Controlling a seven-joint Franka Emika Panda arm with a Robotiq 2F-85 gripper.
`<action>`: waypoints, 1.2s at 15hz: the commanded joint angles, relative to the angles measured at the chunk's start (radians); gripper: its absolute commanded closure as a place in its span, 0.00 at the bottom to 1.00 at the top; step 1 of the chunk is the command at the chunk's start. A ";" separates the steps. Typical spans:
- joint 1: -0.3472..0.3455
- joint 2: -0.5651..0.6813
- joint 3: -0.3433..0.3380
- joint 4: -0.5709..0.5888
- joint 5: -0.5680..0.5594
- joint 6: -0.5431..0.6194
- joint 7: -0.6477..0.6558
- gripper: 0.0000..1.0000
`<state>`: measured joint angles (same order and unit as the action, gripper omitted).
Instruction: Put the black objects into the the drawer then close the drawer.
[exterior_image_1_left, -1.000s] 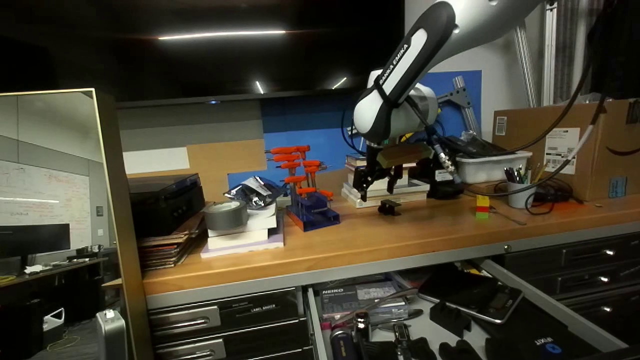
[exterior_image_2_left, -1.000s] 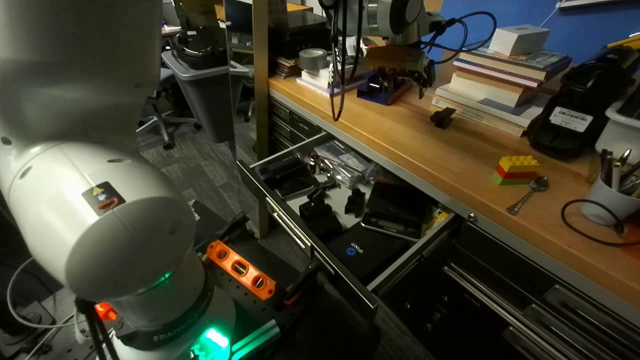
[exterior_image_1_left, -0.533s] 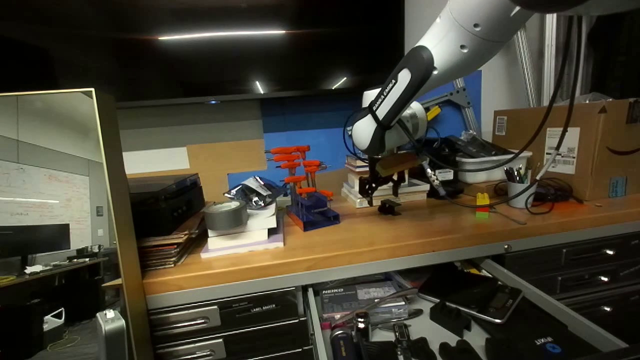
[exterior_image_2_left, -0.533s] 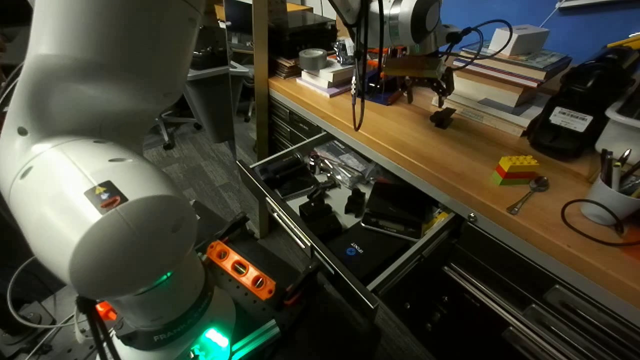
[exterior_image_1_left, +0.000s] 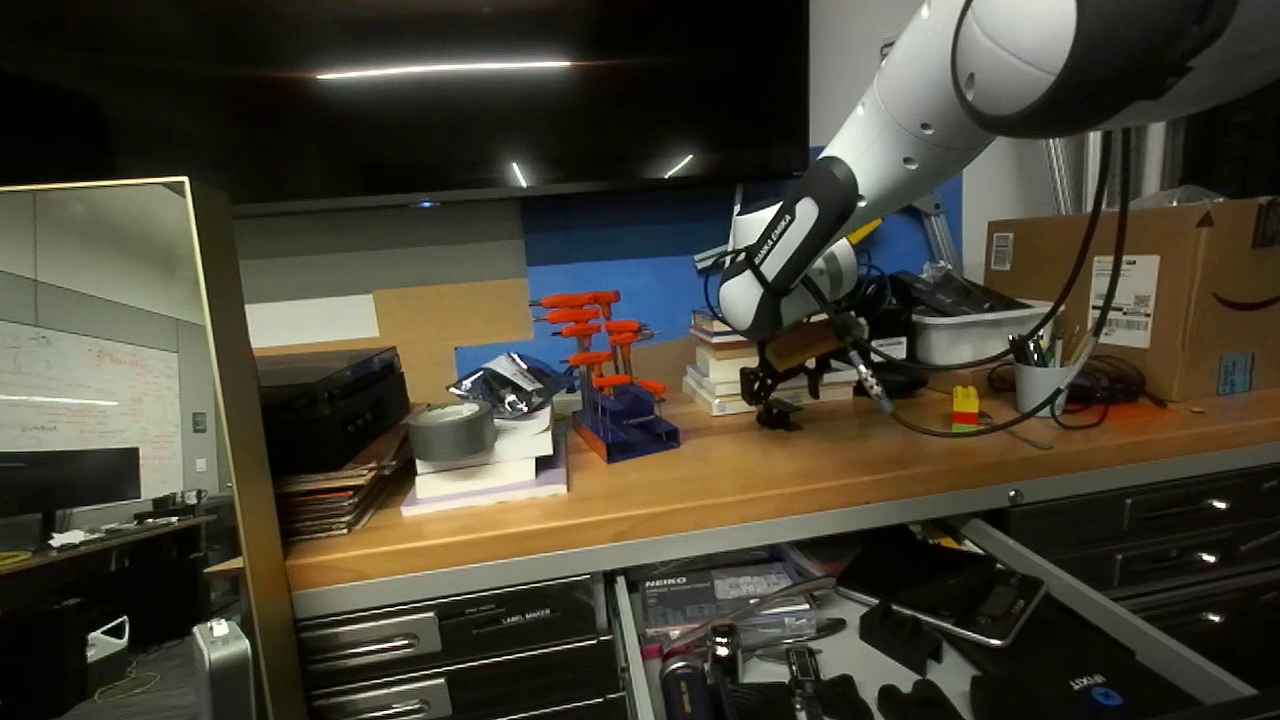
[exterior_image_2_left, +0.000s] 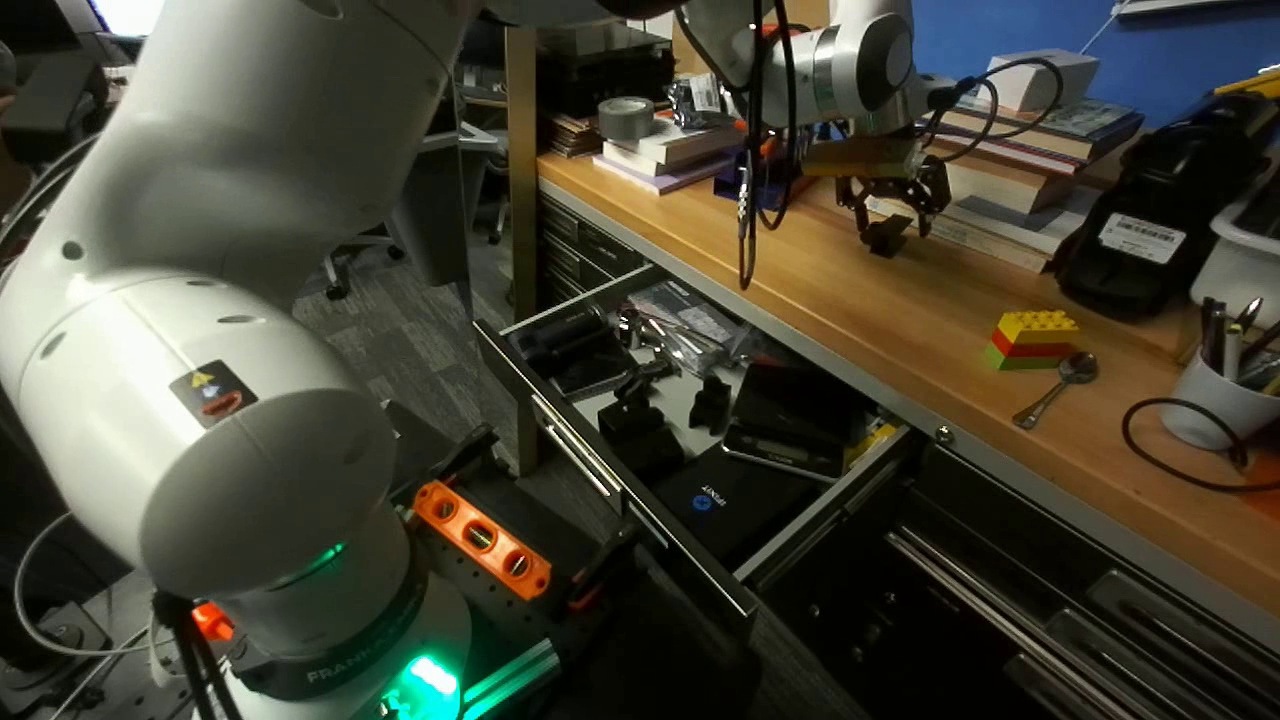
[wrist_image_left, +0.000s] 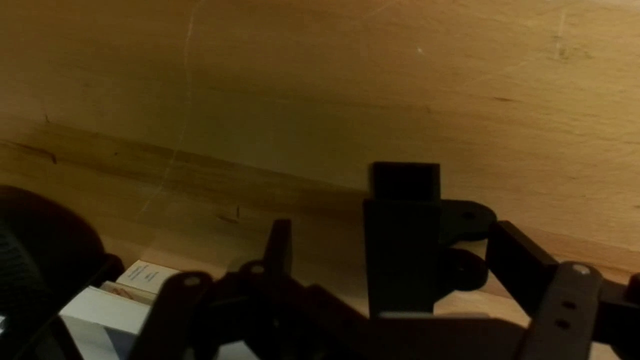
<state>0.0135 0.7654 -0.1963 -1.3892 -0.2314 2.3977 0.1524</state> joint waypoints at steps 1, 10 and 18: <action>-0.001 0.066 -0.013 0.113 -0.007 -0.042 0.030 0.00; -0.023 0.149 -0.010 0.216 0.002 -0.067 0.031 0.26; -0.044 0.154 0.011 0.231 0.024 -0.101 0.005 0.83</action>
<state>-0.0139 0.8993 -0.2004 -1.2026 -0.2279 2.3415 0.1763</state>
